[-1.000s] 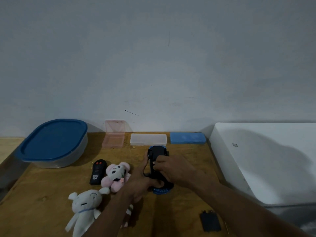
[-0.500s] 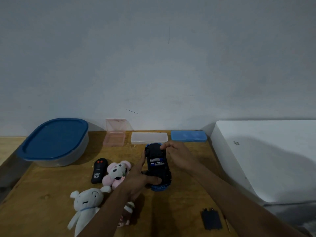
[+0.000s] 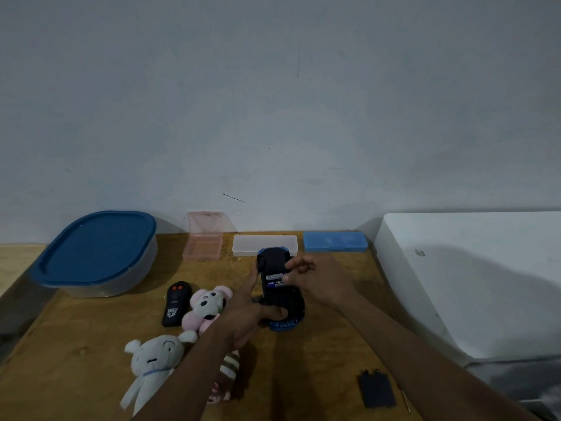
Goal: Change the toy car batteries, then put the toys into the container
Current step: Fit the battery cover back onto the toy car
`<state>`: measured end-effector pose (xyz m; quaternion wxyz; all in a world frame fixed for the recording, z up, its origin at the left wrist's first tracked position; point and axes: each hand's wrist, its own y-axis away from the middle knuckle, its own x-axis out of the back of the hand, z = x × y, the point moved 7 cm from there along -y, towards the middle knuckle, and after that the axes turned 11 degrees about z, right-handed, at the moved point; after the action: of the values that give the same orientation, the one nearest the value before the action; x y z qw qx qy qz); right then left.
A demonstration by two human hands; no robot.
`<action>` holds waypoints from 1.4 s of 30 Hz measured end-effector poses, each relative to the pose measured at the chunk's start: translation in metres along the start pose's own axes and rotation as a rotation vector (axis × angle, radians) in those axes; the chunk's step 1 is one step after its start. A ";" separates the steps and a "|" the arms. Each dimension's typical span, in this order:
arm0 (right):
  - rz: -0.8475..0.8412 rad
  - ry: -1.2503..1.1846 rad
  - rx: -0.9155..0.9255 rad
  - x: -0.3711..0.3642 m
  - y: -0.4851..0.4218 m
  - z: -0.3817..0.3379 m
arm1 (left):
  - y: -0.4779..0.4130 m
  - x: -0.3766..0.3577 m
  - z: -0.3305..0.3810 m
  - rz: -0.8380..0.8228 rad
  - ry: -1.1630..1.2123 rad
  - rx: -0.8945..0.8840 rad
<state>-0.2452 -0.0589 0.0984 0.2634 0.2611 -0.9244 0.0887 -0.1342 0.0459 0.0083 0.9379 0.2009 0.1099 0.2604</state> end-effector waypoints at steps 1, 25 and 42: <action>-0.007 0.033 0.005 -0.001 0.000 0.000 | 0.000 0.000 0.001 0.002 0.001 -0.002; 0.014 0.295 -0.096 -0.010 0.006 0.006 | 0.018 -0.001 0.014 -0.019 -0.098 -0.068; -0.027 0.175 -0.407 -0.002 0.026 0.061 | 0.021 -0.034 -0.003 -0.123 -0.192 -0.107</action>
<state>-0.2844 -0.0547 0.0455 0.3909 0.2062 -0.8934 -0.0810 -0.1730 0.0451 0.0187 0.9677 0.1675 0.0177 0.1877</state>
